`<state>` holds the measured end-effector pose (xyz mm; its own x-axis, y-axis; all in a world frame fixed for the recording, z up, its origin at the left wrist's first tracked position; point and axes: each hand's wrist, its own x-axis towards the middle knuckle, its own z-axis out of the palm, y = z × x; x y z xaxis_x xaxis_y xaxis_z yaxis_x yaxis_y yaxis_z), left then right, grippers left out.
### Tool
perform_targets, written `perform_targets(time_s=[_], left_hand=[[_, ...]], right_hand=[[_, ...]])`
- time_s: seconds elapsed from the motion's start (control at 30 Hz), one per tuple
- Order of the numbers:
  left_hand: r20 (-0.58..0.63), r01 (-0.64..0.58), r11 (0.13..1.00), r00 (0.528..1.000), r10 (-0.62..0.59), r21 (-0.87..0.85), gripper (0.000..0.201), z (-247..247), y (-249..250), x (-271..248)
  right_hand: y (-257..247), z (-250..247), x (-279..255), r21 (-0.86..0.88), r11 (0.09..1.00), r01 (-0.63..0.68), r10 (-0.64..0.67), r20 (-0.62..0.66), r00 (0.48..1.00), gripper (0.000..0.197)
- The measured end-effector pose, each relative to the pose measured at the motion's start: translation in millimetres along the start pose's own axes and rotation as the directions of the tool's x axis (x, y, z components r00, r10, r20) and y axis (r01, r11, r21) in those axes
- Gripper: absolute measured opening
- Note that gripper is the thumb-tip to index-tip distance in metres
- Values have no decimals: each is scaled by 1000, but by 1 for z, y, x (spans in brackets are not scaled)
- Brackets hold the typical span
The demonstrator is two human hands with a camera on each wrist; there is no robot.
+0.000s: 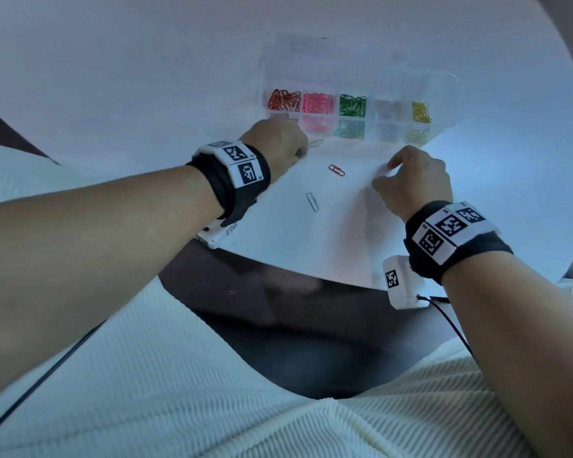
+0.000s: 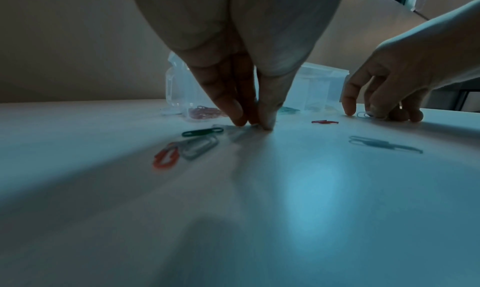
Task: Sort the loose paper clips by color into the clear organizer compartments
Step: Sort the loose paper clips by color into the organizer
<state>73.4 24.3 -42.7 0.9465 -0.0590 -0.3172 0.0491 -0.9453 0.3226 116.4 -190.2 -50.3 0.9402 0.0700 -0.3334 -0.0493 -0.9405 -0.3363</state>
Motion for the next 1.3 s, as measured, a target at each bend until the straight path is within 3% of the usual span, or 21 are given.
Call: perform_targets(time_s=[0.07, 0.13, 0.2, 0.27, 0.33, 0.37, 0.4, 0.43, 0.5, 0.53, 0.6, 0.67, 0.73, 0.9, 1.1, 1.3], left_hand=[[3, 11, 1000, 1000, -11, -9, 25, 1, 1, 0], [-8, 36, 998, 999, -36, -45, 28, -2, 1, -2], [-25, 72, 991, 997, -75, -116, 26, -10, 1, -6], [-29, 122, 966, 991, -132, -230, 17, -20, 0, -11], [-38, 182, 929, 978, -204, -322, 20, -28, -3, -14], [-40, 212, 912, 970, -241, -350, 25, -29, -6, -15], [-39, 243, 896, 960, -277, -372, 31, -30, -10, -17], [-32, 272, 877, 950, -309, -395, 35, -30, -12, -18], [-20, 309, 862, 938, -345, -403, 37, -30, -16, -18], [-25, 316, 865, 935, -353, -391, 38, -29, -16, -18], [-53, 313, 891, 936, -349, -330, 34, -28, -16, -17], [-42, 308, 919, 944, -328, -245, 15, -27, -15, -15], [-19, 330, 928, 941, -338, -175, 18, -23, -15, -14], [-24, 364, 930, 930, -366, -59, 22, -12, -15, -12], [11, 376, 922, 926, -377, -93, 12, -9, -16, -10], [81, 382, 921, 923, -377, -71, 21, -7, -15, -7]], right_hand=[[2, -2, 0, 112, 994, -21, 20, 5, 1000, 20], [1, -5, 2, 369, 923, -106, 91, 57, 994, 19], [-6, -9, -1, 689, 673, -269, 161, 219, 962, 21], [-13, -13, -8, 822, 429, -374, 103, 367, 924, 22], [-22, -12, -15, 835, 361, -416, 22, 438, 899, 24], [-28, -11, -18, 832, 372, -412, -5, 445, 896, 25], [-34, -8, -20, 819, 439, -369, -24, 421, 907, 25], [-39, -5, -22, 770, 579, -269, -62, 370, 927, 25], [-45, 4, -25, 458, 888, 32, -167, 257, 952, 19], [-46, 9, -28, 273, 947, 169, -232, 218, 948, 19], [-46, 18, -35, 61, 963, 262, -269, 201, 942, 21], [-44, 24, -39, -19, 968, 248, -241, 187, 952, 15], [-45, 25, -40, -81, 971, 225, -206, 197, 959, 11], [-47, 20, -42, -99, 978, 184, -162, 196, 967, 18], [-49, 14, -38, -133, 969, 207, -173, 229, 958, 22], [-52, 25, -42, -210, 956, 203, -144, 265, 953, 28]])
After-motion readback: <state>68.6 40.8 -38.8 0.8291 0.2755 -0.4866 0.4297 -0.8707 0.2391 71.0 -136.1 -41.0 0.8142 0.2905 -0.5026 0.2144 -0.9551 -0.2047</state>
